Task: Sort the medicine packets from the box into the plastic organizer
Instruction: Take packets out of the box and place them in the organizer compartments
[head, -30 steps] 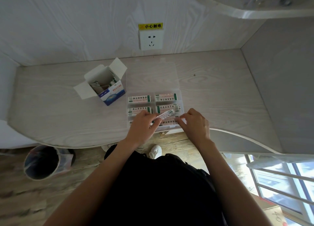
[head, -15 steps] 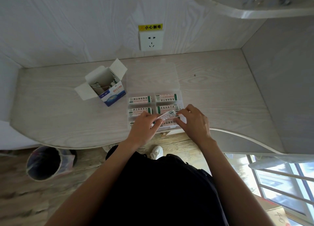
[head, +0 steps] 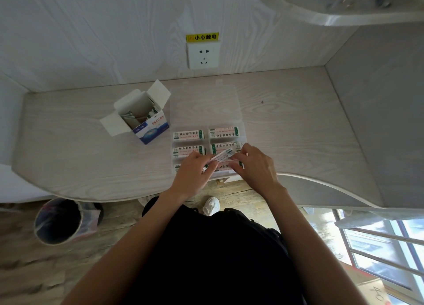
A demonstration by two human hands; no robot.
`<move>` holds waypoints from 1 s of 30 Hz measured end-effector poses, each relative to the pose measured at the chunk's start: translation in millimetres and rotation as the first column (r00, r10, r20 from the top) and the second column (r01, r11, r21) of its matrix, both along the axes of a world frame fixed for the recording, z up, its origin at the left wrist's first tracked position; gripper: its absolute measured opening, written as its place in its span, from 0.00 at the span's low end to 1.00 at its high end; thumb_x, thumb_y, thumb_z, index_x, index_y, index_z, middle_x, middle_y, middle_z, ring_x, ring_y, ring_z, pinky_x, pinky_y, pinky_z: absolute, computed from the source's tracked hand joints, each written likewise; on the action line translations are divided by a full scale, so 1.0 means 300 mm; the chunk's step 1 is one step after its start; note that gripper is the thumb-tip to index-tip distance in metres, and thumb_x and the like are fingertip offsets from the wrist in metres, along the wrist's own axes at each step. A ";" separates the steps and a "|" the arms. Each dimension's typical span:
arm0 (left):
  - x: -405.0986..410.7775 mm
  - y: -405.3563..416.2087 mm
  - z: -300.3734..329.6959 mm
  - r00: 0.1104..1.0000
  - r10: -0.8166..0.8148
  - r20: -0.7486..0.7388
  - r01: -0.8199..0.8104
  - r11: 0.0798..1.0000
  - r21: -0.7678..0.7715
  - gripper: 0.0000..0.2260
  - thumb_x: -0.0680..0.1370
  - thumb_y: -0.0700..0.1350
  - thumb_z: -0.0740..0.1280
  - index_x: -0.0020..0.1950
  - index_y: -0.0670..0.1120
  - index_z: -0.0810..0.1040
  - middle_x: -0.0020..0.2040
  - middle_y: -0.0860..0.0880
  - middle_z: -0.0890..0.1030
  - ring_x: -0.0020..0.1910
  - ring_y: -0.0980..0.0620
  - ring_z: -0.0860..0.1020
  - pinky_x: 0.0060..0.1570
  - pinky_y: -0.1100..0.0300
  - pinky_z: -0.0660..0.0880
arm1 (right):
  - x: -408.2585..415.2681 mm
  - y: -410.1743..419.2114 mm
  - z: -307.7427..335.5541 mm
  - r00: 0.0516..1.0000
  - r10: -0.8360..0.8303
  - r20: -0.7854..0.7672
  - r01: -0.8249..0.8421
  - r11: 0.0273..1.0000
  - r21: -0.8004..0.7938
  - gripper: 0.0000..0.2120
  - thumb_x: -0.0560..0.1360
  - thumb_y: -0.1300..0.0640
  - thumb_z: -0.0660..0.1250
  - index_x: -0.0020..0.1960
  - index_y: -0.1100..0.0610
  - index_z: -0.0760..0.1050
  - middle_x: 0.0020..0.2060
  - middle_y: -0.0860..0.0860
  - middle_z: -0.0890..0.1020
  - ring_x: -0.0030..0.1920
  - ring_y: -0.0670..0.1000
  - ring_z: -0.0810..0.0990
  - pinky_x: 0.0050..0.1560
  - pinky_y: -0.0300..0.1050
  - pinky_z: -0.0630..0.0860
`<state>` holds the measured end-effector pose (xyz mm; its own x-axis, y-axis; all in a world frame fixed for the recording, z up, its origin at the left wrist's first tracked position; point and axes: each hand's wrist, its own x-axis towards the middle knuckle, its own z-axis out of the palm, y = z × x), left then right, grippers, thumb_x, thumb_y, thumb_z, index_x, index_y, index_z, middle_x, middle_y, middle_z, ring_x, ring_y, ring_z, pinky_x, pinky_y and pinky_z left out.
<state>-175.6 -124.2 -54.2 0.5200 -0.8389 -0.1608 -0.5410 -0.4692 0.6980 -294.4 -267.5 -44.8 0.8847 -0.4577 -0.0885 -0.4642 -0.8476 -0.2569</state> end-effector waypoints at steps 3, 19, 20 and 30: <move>0.000 0.000 -0.002 1.000 0.008 -0.015 -0.008 1.000 0.000 0.14 0.81 0.50 0.58 0.61 0.47 0.77 0.45 0.50 0.76 0.46 0.55 0.68 0.42 0.61 0.61 | 0.006 -0.003 -0.004 1.000 -0.010 -0.023 0.011 0.999 0.052 0.14 0.77 0.46 0.62 0.59 0.50 0.77 0.51 0.48 0.77 0.51 0.49 0.77 0.43 0.41 0.69; 0.033 -0.011 0.070 0.874 0.051 -0.483 -0.125 0.985 -0.121 0.05 0.78 0.45 0.64 0.46 0.48 0.79 0.36 0.55 0.82 0.37 0.62 0.80 0.41 0.73 0.72 | 0.077 0.034 0.068 0.836 -0.488 0.250 0.114 0.600 0.792 0.04 0.76 0.56 0.66 0.50 0.54 0.77 0.35 0.49 0.81 0.28 0.44 0.78 0.27 0.37 0.75; 0.031 -0.010 0.076 0.851 0.048 -0.523 -0.134 0.983 -0.128 0.04 0.78 0.45 0.65 0.46 0.49 0.79 0.38 0.55 0.82 0.37 0.61 0.80 0.40 0.72 0.73 | 0.088 0.039 0.070 0.833 -0.491 0.256 0.097 0.585 0.805 0.05 0.75 0.58 0.68 0.50 0.55 0.76 0.37 0.50 0.82 0.29 0.44 0.80 0.28 0.37 0.76; 0.076 0.040 0.082 0.679 0.280 -0.679 -0.425 0.904 -0.052 0.05 0.80 0.45 0.61 0.49 0.51 0.77 0.42 0.50 0.80 0.41 0.53 0.80 0.40 0.61 0.79 | 0.158 0.070 0.070 0.851 -0.455 0.262 0.024 0.533 0.846 0.14 0.73 0.62 0.70 0.58 0.60 0.75 0.37 0.53 0.83 0.30 0.48 0.82 0.33 0.39 0.80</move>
<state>-152.8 -112.3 -29.5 0.6131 -0.6648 -0.4268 0.2500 -0.3492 0.9031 -246.9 -246.6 -23.7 0.7879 -0.5836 -0.1964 -0.2808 -0.0567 -0.9581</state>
